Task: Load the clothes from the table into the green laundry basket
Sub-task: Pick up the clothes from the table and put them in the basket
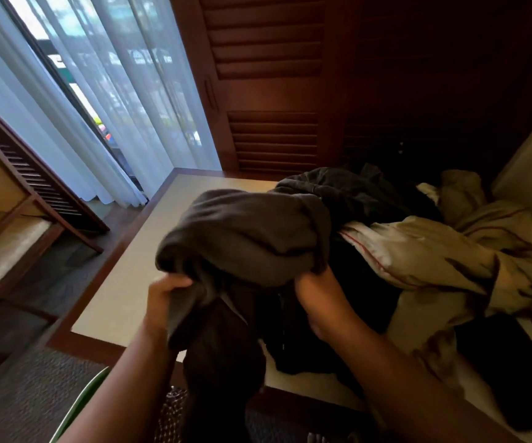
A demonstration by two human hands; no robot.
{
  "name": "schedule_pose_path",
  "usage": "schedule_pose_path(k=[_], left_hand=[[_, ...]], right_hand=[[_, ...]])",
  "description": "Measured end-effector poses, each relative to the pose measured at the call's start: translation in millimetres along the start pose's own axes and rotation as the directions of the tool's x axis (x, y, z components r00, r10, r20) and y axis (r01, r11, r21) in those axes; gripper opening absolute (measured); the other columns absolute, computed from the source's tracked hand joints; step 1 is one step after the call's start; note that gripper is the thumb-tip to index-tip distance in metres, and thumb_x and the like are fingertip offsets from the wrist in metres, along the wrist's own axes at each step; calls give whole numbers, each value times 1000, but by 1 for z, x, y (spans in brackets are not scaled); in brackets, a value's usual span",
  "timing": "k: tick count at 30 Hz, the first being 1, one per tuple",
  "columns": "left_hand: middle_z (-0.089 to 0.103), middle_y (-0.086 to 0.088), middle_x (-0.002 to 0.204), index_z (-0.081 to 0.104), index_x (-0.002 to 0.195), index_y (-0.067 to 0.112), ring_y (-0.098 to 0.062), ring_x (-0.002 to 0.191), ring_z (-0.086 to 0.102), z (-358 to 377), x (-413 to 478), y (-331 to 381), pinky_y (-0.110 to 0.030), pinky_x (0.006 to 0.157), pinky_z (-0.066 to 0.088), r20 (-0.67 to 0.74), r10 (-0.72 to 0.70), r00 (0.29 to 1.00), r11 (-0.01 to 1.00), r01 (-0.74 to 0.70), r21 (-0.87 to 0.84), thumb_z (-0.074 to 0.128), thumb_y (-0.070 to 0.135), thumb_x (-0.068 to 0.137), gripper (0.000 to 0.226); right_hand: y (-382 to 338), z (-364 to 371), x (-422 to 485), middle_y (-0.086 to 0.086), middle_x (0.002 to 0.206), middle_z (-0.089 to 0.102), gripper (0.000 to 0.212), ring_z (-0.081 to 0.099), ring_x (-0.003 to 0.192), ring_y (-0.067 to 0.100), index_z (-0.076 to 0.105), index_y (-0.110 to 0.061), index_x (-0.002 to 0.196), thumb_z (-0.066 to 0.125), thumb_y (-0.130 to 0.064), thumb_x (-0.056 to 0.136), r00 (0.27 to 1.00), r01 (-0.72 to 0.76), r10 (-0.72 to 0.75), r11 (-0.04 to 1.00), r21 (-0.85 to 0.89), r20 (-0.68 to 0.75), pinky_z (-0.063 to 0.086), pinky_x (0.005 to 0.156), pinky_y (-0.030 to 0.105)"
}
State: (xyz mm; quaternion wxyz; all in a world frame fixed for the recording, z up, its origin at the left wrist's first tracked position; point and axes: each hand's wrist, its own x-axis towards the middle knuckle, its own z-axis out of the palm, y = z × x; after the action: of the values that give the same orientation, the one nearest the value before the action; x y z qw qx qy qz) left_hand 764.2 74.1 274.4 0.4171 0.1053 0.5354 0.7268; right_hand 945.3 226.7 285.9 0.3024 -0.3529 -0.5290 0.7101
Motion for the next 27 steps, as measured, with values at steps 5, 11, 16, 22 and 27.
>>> schedule_pose_path(k=[5, 11, 16, 22, 27], left_hand=[[80, -16, 82, 85, 76, 7, -27, 69, 79, 42, -14, -15, -35, 54, 63, 255, -272, 928, 948, 303, -93, 105, 30, 5, 77], [76, -24, 110, 60, 135, -7, -32, 85, 79, 34, 2, -38, -37, 65, 64, 94, -339, 936, 940, 332, 76, 86, 5, 59, 82], [74, -27, 116, 72, 121, -4, -39, 91, 76, -14, 6, -41, -47, 84, 63, -44, -295, 954, 955, 297, 28, 101, 20, 36, 93], [71, -29, 121, 66, 128, 4, -50, 105, 71, -78, -15, -45, -65, 91, 57, -230, -72, 970, 995, 86, 52, 88, 3, 62, 69], [70, -22, 127, 64, 133, 21, -49, 115, 67, -119, -36, -49, -73, 95, 50, -353, 56, 934, 998, -51, 24, 86, 5, 67, 71]], right_hand=[[12, 25, -20, -30, 107, 70, 22, 61, 111, -8, 69, -45, 103, 72, -27, 91, 992, 95, -93, 995, -15, 89, 46, 99, 14], [42, 6, -25, -2, 142, 58, 54, 47, 138, 14, 61, -30, 130, 70, -42, 78, 878, 439, -182, 674, -594, 443, 38, 115, 39], [65, -48, -6, 6, 164, 12, 146, 17, 150, 31, -8, -34, 158, 74, -85, 48, 997, 35, 65, 242, -970, 52, 23, 120, 54], [107, -53, 8, 6, 140, 59, 93, 55, 129, 27, 39, -24, 150, 75, -65, 75, 957, -125, 282, 198, -972, -66, 42, 109, 43], [77, 30, -35, 1, 106, 78, 16, 72, 103, 16, 73, -20, 105, 72, -30, 92, 901, -148, 285, 911, -386, 326, 57, 95, 36]])
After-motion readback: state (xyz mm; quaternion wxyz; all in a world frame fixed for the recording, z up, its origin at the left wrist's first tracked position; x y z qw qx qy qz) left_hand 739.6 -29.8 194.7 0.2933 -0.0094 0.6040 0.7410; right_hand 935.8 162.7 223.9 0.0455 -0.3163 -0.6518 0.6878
